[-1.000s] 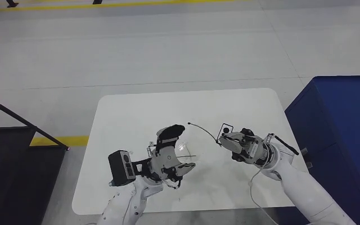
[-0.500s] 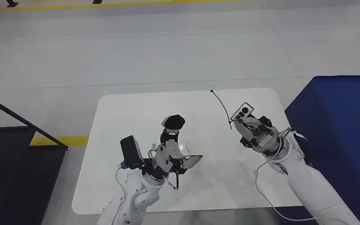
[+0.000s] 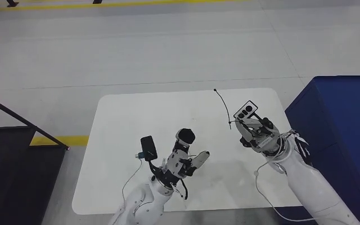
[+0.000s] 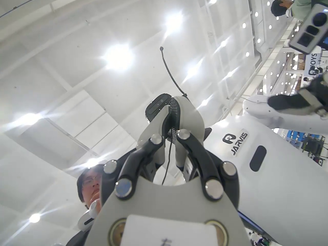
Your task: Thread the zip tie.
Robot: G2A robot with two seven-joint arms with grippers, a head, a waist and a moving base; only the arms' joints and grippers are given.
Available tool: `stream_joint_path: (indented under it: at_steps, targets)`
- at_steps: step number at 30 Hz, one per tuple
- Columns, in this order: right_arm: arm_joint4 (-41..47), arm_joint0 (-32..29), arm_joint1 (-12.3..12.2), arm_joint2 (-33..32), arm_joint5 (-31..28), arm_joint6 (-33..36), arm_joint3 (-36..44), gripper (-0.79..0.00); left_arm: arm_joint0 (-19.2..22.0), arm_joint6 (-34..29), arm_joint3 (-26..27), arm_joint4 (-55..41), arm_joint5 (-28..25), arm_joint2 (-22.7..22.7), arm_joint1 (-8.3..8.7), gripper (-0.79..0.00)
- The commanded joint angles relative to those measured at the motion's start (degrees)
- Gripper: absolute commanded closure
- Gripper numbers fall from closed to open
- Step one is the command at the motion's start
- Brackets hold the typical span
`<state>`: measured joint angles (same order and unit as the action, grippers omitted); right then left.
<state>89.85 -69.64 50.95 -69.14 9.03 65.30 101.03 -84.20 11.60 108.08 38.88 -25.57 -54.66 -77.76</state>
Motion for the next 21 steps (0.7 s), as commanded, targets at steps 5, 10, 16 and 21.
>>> stream_joint_path:
  at_steps: [5, 10, 16, 21]
  targets:
    - [0.0, 0.0, 0.0, 0.0, 0.0, 0.0, 0.0, 0.000, -0.3, -19.5, 8.4, -47.1, 14.9, -2.3, -0.01, -0.785]
    - [0.0, 0.0, 0.0, 0.0, 0.0, 0.0, 0.0, 0.000, -0.1, -22.0, 10.3, -61.0, 22.1, -3.0, -0.25, -0.785]
    - [0.0, 0.0, 0.0, 0.0, 0.0, 0.0, 0.0, 0.000, -0.1, -22.0, 10.3, -61.0, 22.1, -3.0, -0.25, -0.785]
    - [-3.6, -0.5, 0.4, -0.7, -4.8, -1.7, 0.0, 0.000, -0.8, -21.5, 11.8, -67.0, 20.1, -2.0, -0.68, -0.785]
